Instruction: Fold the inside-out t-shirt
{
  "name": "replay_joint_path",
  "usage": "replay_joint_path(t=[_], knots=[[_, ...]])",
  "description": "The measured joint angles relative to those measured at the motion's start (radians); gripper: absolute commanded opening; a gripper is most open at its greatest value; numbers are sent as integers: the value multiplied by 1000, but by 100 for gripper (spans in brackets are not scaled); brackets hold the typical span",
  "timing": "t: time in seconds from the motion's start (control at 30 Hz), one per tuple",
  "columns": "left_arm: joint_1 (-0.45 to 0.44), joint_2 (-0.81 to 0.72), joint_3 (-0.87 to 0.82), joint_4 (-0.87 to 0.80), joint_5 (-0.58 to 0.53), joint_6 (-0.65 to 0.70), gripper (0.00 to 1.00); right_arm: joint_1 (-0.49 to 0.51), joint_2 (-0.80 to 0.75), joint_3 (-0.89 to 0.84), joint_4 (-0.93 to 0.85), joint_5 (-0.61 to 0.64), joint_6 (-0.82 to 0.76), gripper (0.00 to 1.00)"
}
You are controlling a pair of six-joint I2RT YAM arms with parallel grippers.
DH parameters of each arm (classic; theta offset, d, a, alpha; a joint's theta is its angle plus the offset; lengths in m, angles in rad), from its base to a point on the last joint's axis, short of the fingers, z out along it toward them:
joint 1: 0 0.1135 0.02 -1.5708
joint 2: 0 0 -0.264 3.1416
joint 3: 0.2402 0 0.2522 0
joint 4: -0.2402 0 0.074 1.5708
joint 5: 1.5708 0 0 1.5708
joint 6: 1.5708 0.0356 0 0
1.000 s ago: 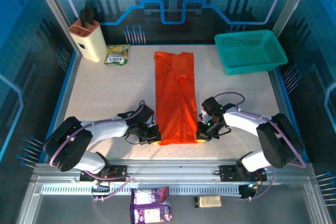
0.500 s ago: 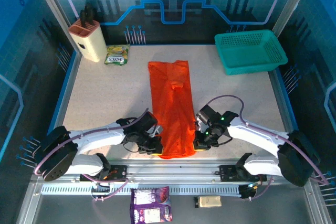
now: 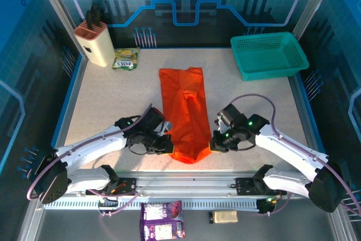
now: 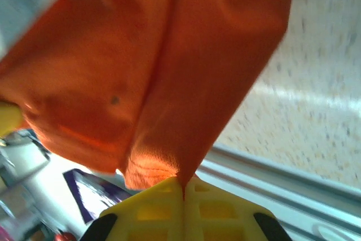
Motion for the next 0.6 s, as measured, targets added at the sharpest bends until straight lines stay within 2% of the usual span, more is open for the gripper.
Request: replay_joint_path(t=[0.27, 0.6], knots=[[169, -2, 198, -77, -52, 115, 1, -125, 192, 270, 26, 2, -86, 0], [332, 190, 460, -92, -101, 299, 1, -227, 466, 588, 57, 2, -194, 0]])
